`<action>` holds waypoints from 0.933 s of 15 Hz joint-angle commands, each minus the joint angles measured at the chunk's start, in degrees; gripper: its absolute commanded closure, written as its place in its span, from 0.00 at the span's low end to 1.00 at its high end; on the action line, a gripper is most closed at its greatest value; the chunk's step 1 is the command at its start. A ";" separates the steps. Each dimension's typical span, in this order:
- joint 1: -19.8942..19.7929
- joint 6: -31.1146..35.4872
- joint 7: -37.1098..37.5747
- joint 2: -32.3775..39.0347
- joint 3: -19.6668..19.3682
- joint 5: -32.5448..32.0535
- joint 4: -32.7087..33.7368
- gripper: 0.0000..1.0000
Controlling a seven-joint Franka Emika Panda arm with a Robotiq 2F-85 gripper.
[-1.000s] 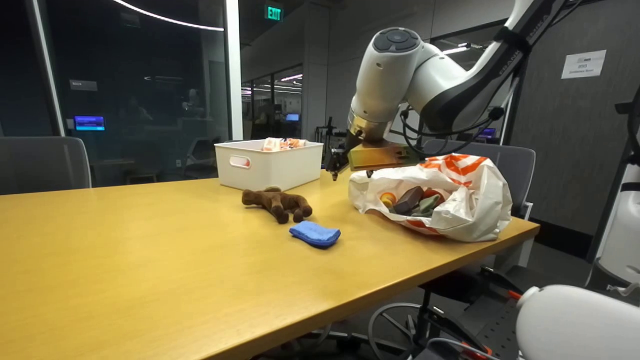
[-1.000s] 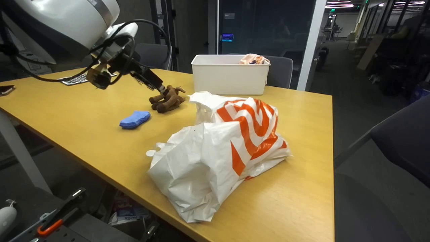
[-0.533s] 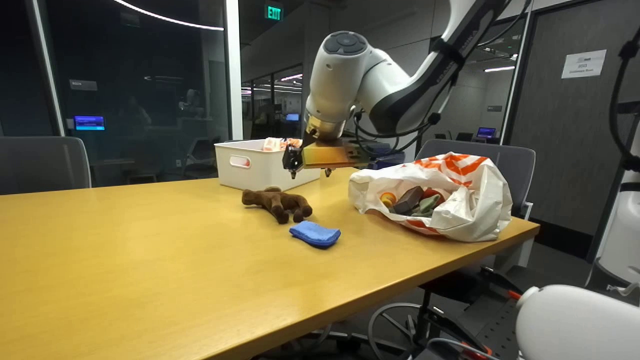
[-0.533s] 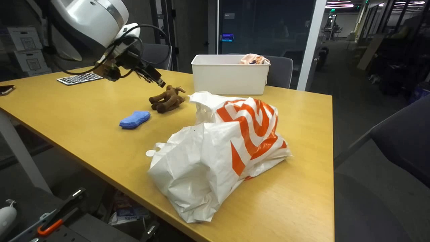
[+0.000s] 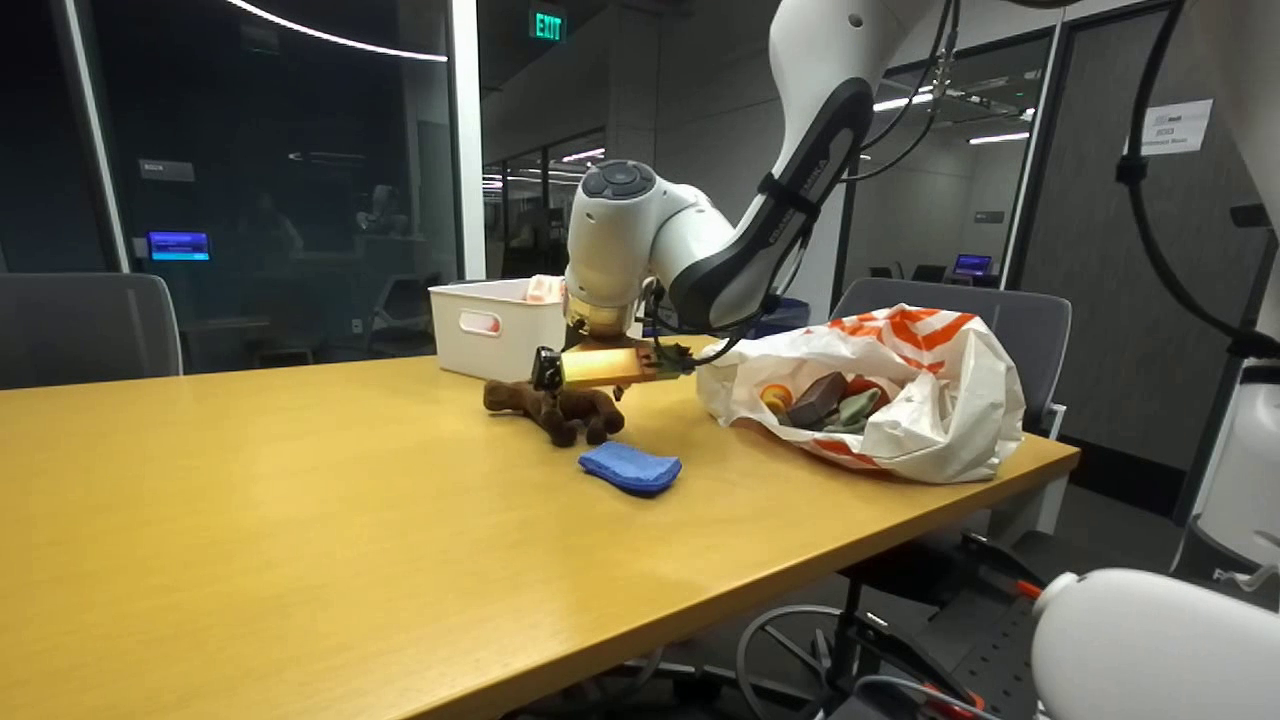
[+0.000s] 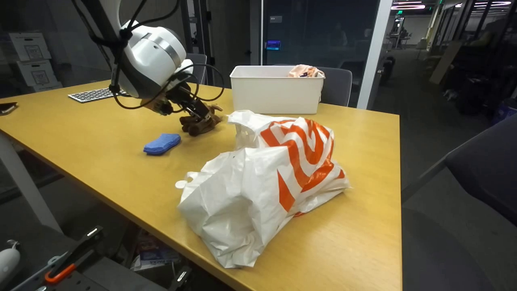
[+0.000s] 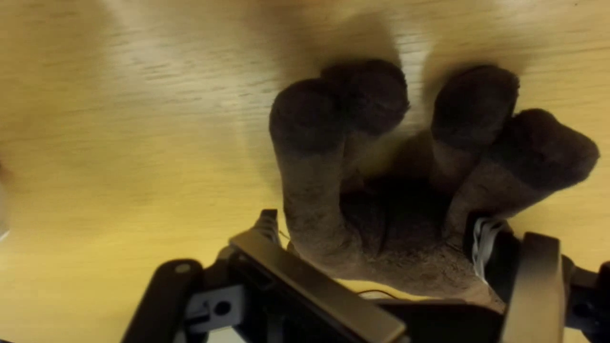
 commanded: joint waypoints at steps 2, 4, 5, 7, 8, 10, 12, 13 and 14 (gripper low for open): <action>-0.74 2.15 -3.23 4.31 0.05 -0.16 5.17 0.34; -0.87 3.23 -2.68 4.43 0.00 -0.49 5.62 0.48; -0.79 3.62 -2.13 4.26 -0.09 -0.84 5.63 0.57; -0.92 4.19 -1.70 3.91 0.03 -0.59 5.37 0.73; -0.93 4.82 -1.24 3.79 -0.08 -1.00 5.25 0.80; -1.06 5.48 -0.98 3.57 -0.06 -0.79 4.96 0.95; -1.21 6.05 -0.66 3.33 -0.04 -0.44 4.66 0.97; -1.33 6.57 -0.28 2.97 -0.08 -0.50 4.35 0.94; -1.44 6.89 0.20 2.53 -0.13 -0.50 3.99 0.94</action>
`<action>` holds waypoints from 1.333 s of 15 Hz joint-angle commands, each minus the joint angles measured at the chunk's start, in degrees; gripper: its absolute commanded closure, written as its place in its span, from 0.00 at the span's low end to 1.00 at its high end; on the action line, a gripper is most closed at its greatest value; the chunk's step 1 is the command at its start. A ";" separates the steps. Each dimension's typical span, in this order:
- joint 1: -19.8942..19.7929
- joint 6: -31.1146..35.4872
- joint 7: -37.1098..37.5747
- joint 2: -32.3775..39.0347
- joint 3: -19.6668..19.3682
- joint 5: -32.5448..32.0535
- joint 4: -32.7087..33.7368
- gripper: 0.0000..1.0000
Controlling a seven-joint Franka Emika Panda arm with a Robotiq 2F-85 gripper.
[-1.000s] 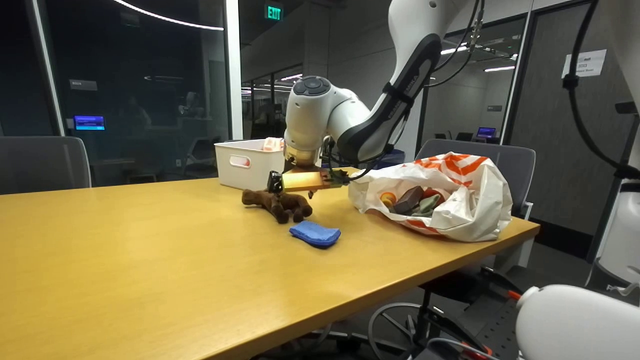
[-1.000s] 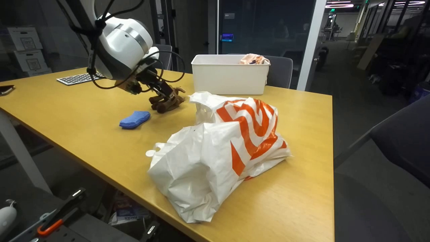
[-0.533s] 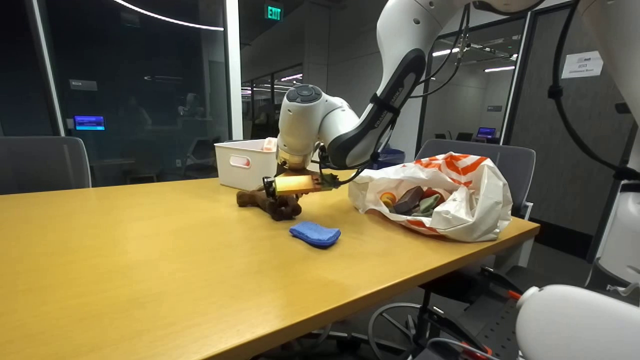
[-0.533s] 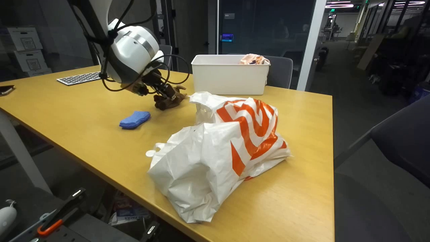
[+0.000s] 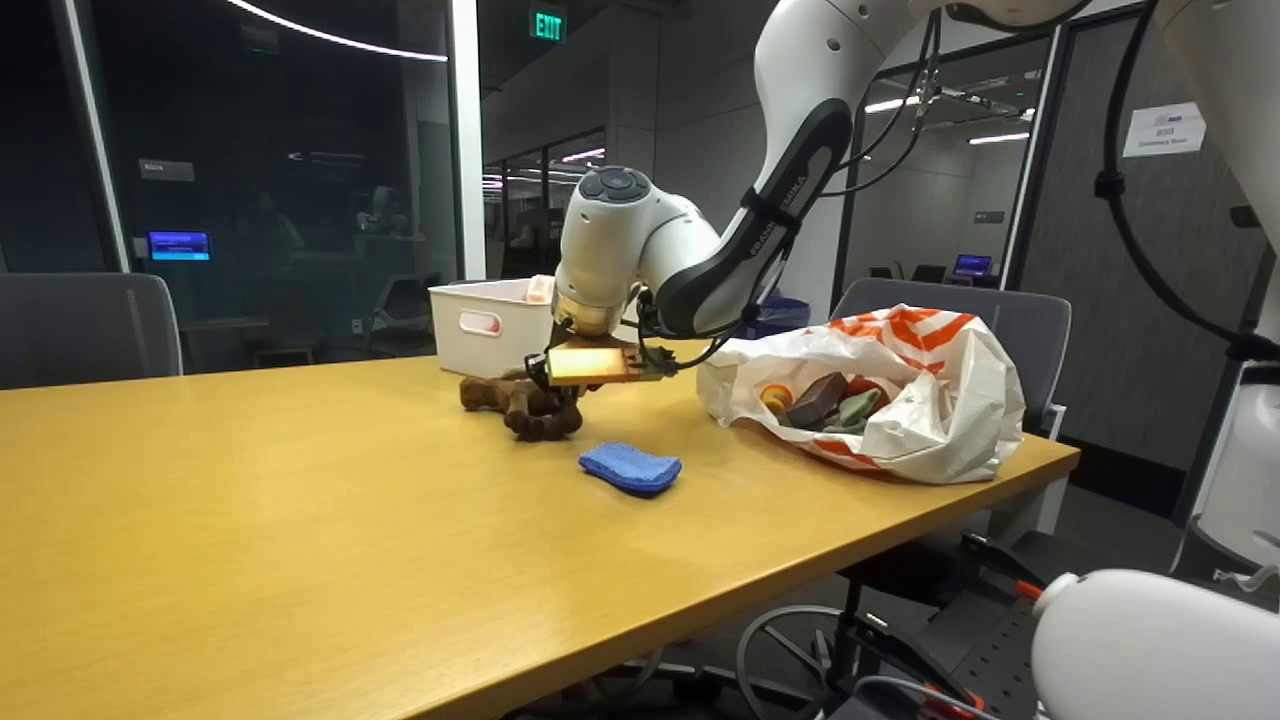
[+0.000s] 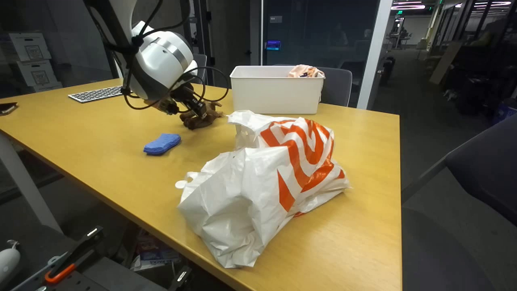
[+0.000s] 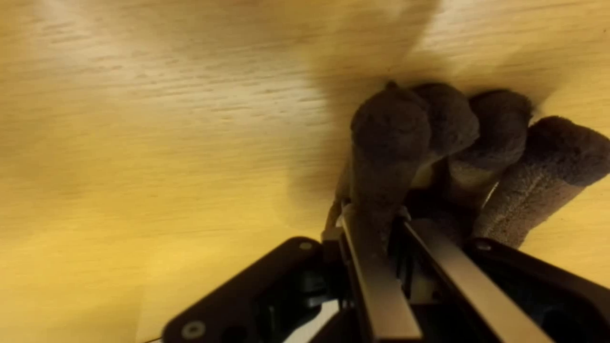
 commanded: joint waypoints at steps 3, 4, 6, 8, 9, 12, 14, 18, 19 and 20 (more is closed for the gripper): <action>-1.33 2.98 2.67 -2.90 0.03 0.37 -2.31 0.94; -1.59 1.46 2.25 -4.94 0.31 1.52 -4.40 0.94; -1.58 0.29 3.69 -8.47 -0.16 0.55 -7.54 0.94; -1.84 -1.16 6.20 -14.40 -0.66 -0.34 -13.01 0.94; -1.93 -1.98 7.55 -17.32 -0.83 -0.59 -15.48 0.94; -2.61 -4.26 10.97 -26.33 -0.81 0.16 -23.44 0.94; -2.96 -5.54 11.22 -32.48 -0.63 2.23 -29.00 0.94; -2.13 -8.28 6.07 -44.62 -2.18 11.86 -39.88 0.93; -2.09 -9.73 6.30 -47.56 -2.18 13.09 -42.01 0.93; -2.06 -10.96 5.82 -50.51 -2.19 14.77 -44.01 0.93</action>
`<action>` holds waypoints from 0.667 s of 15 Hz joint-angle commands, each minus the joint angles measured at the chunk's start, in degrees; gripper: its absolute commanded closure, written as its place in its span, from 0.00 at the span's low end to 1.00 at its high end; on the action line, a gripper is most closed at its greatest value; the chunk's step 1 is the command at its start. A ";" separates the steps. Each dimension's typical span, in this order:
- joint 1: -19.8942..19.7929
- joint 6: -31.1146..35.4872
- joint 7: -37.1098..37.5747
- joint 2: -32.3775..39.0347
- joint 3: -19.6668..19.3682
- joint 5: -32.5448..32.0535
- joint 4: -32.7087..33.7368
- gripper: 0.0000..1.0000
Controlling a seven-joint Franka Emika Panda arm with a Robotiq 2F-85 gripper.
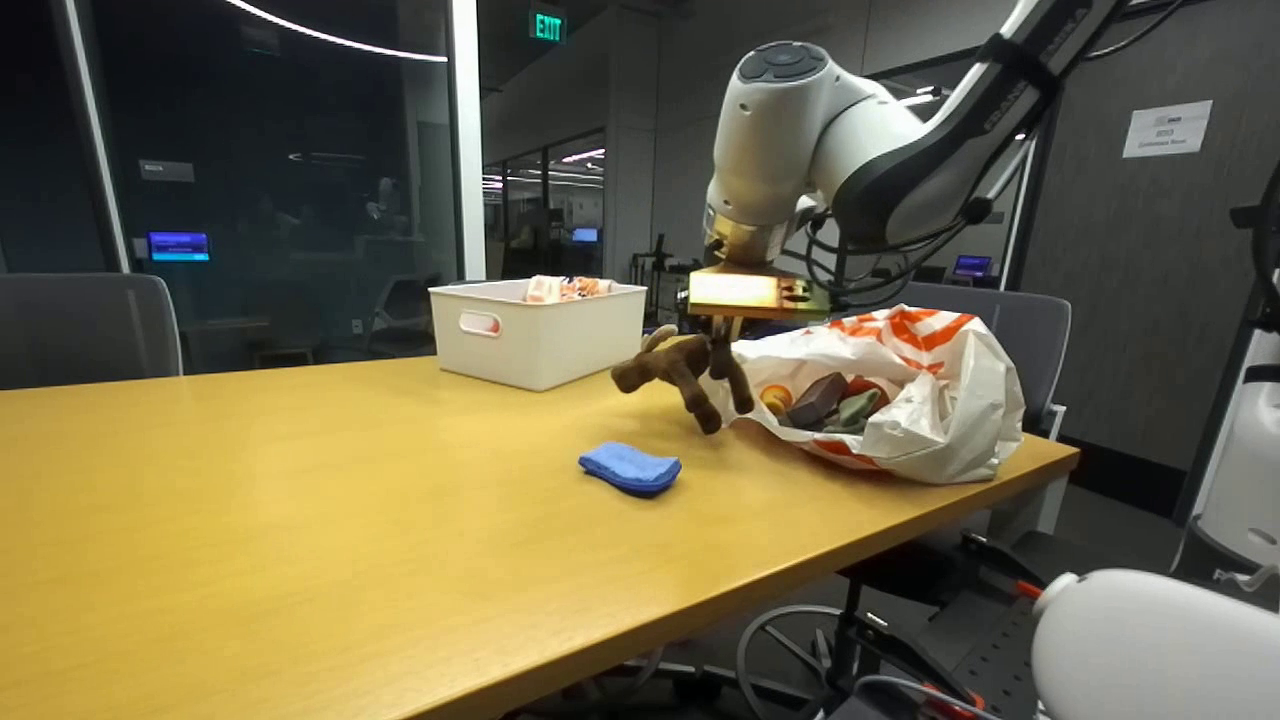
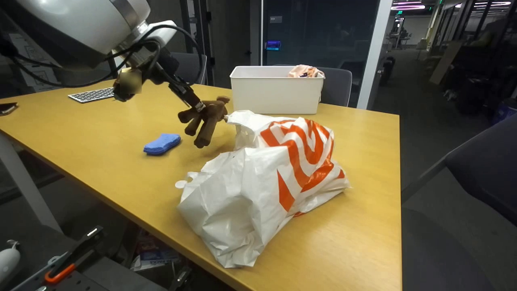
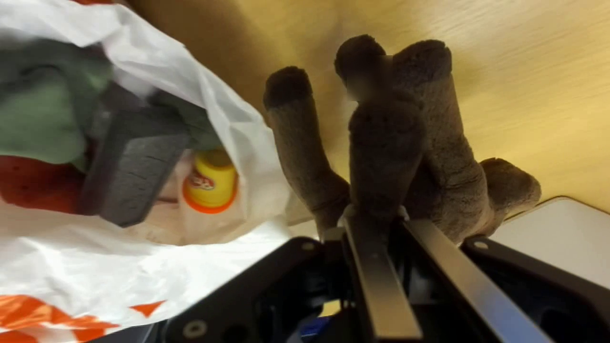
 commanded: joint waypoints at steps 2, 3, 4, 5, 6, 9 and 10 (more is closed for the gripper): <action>0.46 -5.52 -0.50 -17.20 -0.15 5.60 -11.15 0.93; 0.58 -6.57 -0.73 -20.12 -0.07 6.76 -12.74 0.93; 0.58 -8.85 -1.69 -17.70 0.72 8.49 -8.27 0.93; 2.96 -10.49 -1.63 -19.63 -1.44 8.45 -9.19 0.93; 3.36 -11.22 -1.65 -21.29 -1.46 8.43 -9.15 0.93; 6.37 -13.06 -2.37 -22.96 -3.19 9.77 -8.79 0.93; 7.62 -13.31 -3.18 -22.80 -4.38 11.00 -8.82 0.93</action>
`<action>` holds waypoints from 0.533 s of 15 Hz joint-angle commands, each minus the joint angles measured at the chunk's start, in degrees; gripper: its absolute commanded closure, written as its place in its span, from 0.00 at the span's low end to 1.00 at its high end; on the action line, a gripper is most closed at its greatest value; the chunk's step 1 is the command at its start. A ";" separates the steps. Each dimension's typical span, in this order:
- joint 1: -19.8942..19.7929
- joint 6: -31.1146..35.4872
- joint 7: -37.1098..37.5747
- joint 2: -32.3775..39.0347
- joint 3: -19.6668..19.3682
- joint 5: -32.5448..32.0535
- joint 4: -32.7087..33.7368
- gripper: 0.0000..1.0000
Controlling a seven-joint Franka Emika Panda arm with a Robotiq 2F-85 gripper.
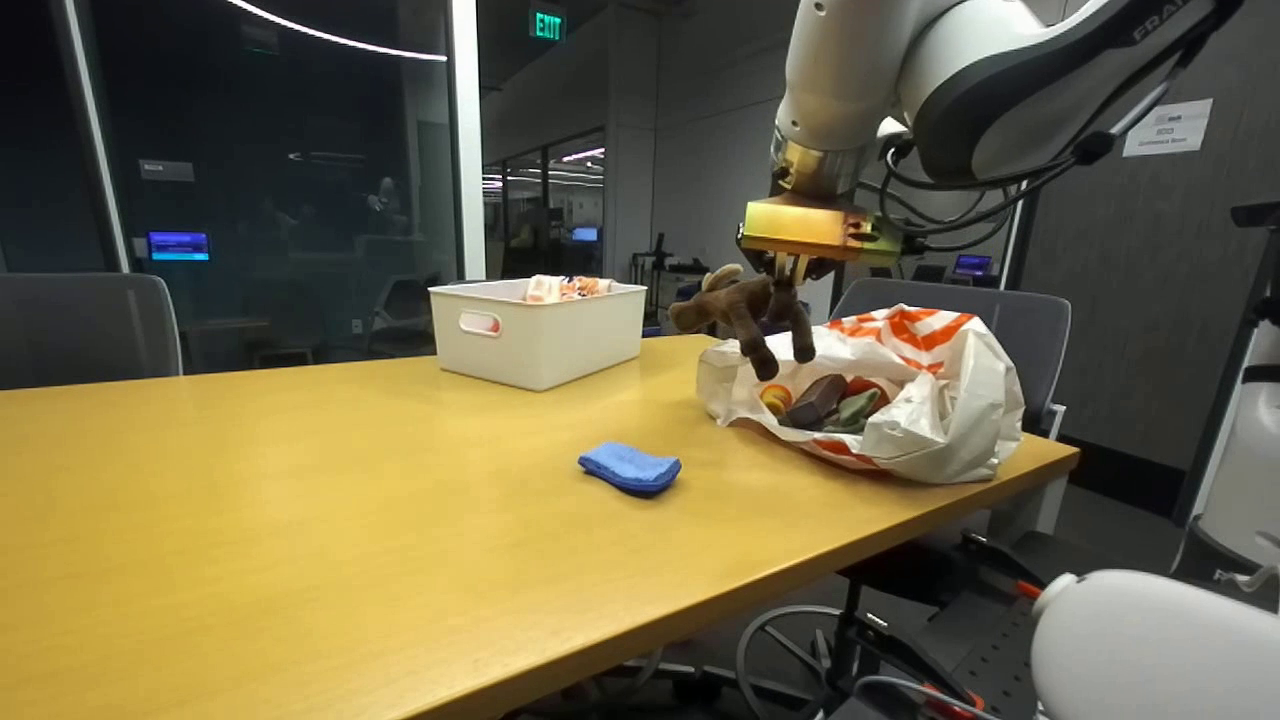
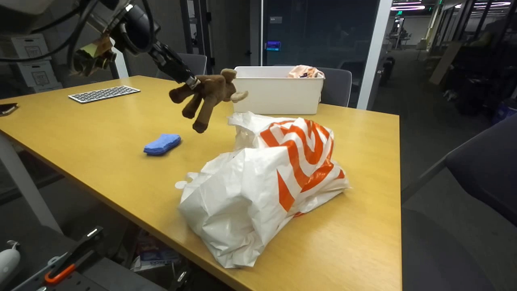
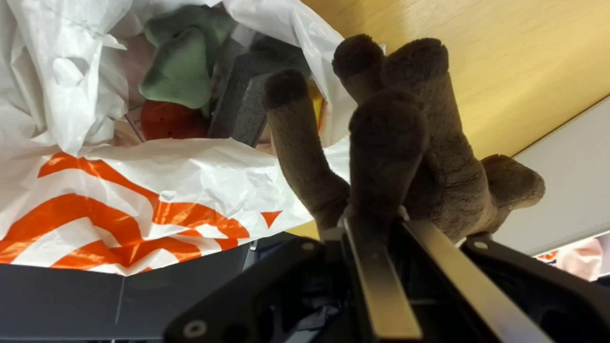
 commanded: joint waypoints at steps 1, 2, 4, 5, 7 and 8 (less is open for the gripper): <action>5.11 -2.43 -3.01 -2.27 -3.81 4.10 0.00 0.93; 6.53 -3.08 -2.20 -2.72 -4.10 4.27 -0.01 0.94; 10.09 -6.72 -1.97 -4.13 -4.41 5.98 -0.02 0.95; 11.82 -9.30 -2.26 -4.61 -4.60 7.70 0.00 0.96; 15.36 -14.80 -3.70 -5.04 -5.82 12.62 0.00 0.98; 16.98 -17.07 -4.40 -4.64 -6.90 15.23 -0.01 0.97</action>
